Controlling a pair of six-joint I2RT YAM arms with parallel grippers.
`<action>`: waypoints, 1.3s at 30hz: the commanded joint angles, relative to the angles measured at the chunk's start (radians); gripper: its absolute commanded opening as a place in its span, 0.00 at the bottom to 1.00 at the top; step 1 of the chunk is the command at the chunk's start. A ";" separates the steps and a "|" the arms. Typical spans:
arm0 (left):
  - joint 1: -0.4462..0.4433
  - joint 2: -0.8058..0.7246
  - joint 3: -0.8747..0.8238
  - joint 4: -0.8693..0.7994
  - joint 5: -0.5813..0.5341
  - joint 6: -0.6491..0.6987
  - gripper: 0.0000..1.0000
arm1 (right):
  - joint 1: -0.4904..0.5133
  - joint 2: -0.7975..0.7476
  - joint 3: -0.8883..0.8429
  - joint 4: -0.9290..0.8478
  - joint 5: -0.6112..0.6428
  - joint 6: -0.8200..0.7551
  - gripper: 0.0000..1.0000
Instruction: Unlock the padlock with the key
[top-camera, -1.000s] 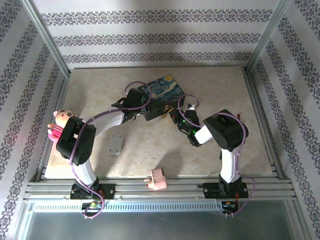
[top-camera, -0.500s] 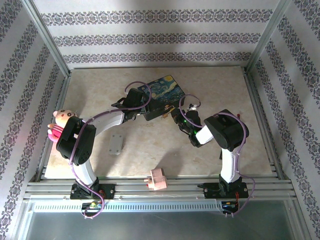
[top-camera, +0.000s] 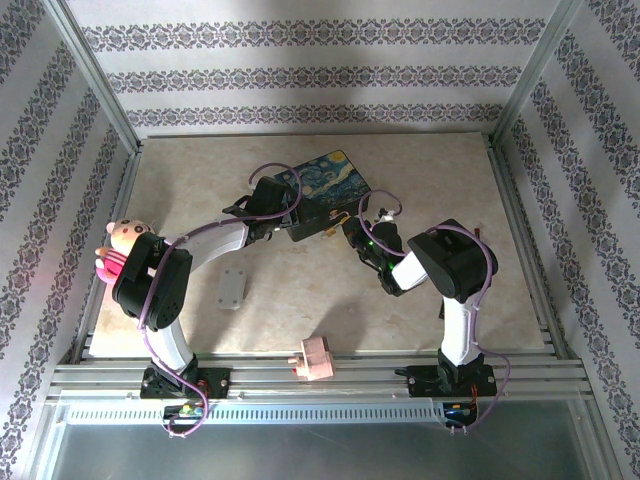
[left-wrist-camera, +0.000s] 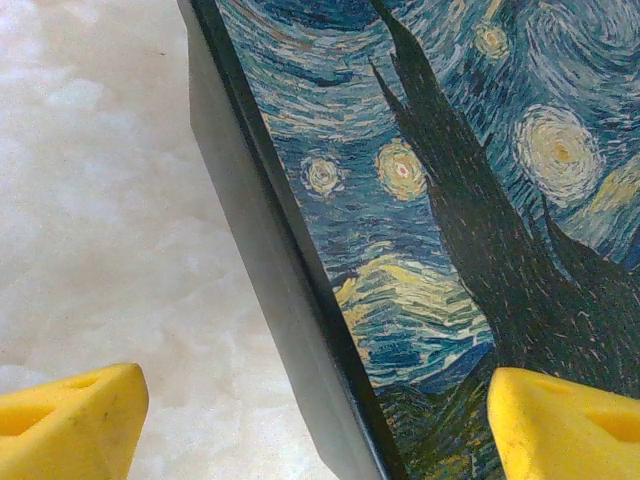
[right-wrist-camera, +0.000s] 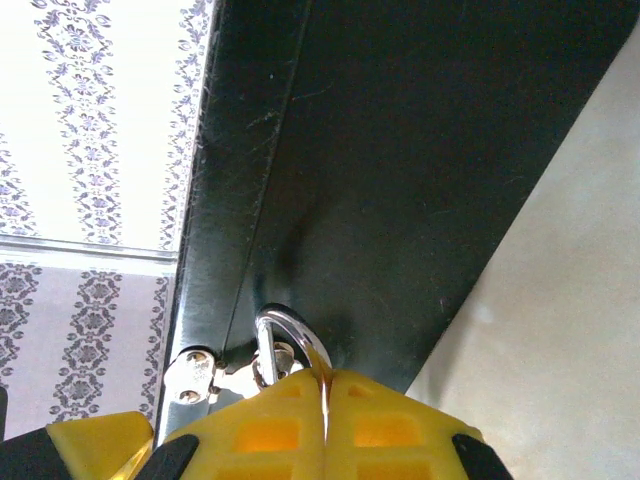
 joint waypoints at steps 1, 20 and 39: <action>0.023 0.019 -0.043 -0.086 -0.030 0.000 0.88 | -0.012 -0.001 -0.019 0.046 0.025 0.012 0.00; 0.035 0.014 -0.052 -0.068 -0.003 -0.025 0.91 | -0.017 0.027 -0.021 0.073 0.002 0.021 0.00; 0.042 0.012 -0.055 -0.063 0.009 -0.031 0.91 | -0.020 0.049 -0.018 0.117 -0.015 0.032 0.00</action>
